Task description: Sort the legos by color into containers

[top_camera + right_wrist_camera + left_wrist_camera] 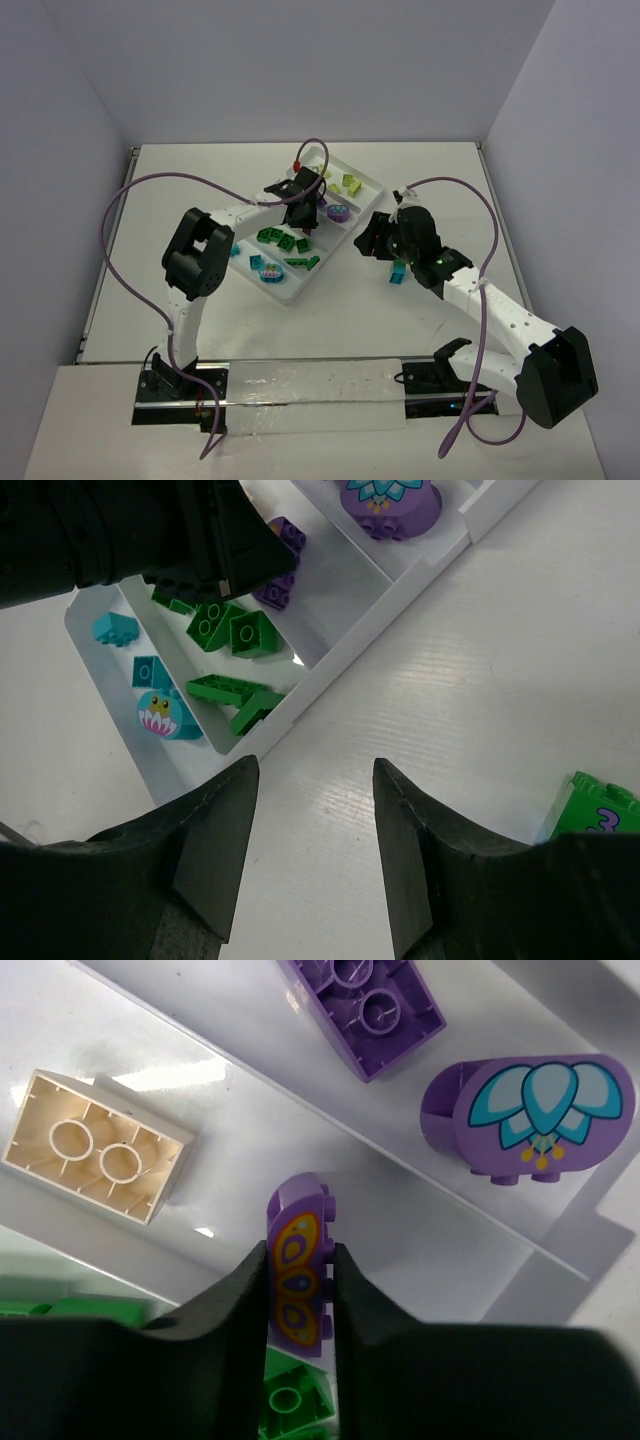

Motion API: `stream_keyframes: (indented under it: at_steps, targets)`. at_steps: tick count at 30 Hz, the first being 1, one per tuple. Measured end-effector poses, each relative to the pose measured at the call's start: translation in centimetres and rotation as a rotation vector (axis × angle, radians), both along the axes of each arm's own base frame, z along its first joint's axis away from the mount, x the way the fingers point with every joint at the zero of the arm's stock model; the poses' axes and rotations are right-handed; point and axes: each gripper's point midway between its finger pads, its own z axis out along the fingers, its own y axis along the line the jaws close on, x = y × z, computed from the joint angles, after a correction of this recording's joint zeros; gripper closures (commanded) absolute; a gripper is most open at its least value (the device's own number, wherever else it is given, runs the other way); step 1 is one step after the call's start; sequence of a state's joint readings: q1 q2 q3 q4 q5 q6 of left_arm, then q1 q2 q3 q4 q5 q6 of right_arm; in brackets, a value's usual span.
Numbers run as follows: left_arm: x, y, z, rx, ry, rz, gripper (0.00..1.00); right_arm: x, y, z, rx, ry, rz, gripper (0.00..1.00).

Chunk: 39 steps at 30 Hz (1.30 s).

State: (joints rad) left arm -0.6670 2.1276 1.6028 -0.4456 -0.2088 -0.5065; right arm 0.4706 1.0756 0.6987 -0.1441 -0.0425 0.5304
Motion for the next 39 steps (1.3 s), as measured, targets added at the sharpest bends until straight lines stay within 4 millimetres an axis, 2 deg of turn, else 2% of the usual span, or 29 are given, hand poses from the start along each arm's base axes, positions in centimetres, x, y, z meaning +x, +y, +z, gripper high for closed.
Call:
stream_keyframes:
  at_steps: [2, 3, 8, 12, 16, 19, 21, 24, 28, 30, 33, 35, 37, 39]
  targets:
    - [0.2, -0.1, 0.1, 0.003, -0.003, 0.003, 0.96, 0.0, 0.0, 0.0, 0.000, 0.000, 0.000, 0.43]
    - [0.3, -0.1, 0.2, 0.006, -0.008, 0.004, 0.99, 0.0, 0.0, 0.0, 0.000, 0.000, 0.000, 0.43]
    - [0.8, 0.2, 1.1, 0.021, -0.033, 0.020, 1.00, 0.0, 0.0, 0.0, -0.001, 0.001, 0.000, 0.43]
    - [1.3, 0.1, 2.9, 0.018, -0.061, 0.022, 1.00, 0.1, 0.0, -0.3, -0.004, 0.008, 0.000, 0.43]
    - [3.2, -0.5, 6.3, -0.010, -0.121, 0.034, 1.00, 0.1, 0.1, -0.7, -0.010, 0.018, 0.001, 0.43]
    - [5.8, -1.3, 9.2, -0.045, -0.197, 0.060, 1.00, 0.1, 0.1, -0.9, -0.013, 0.025, 0.002, 0.43]
    - [7.5, -1.4, 10.2, -0.057, -0.235, 0.081, 1.00, 0.1, 0.1, -1.0, -0.013, 0.027, 0.003, 0.43]
    - [9.6, -1.2, 9.8, -0.054, -0.254, 0.110, 1.00, 0.1, 0.1, -1.1, -0.018, 0.027, 0.003, 0.43]
    - [11.4, 0.3, 6.3, -0.028, -0.214, 0.146, 0.99, 0.2, -0.2, -1.2, -0.035, 0.025, -0.002, 0.38]
    - [11.9, 1.3, 4.4, -0.013, -0.185, 0.160, 0.94, 0.3, -0.6, -1.4, -0.056, 0.024, -0.013, 0.35]
    - [12.5, 2.7, 2.7, 0.000, -0.156, 0.181, 0.76, 0.4, -1.4, -1.9, -0.091, 0.032, -0.039, 0.26]
    - [12.7, 3.1, 2.4, -0.004, -0.148, 0.186, 0.63, 0.4, -2.2, -2.2, -0.117, 0.039, -0.068, 0.23]
    - [12.9, 3.2, 2.5, -0.011, -0.147, 0.186, 0.44, 0.5, -3.1, -2.3, -0.144, 0.036, -0.104, 0.12]
    - [13.1, 3.0, 2.8, -0.023, -0.152, 0.181, 0.35, 0.5, -4.1, -2.0, -0.171, 0.023, -0.145, 0.08]
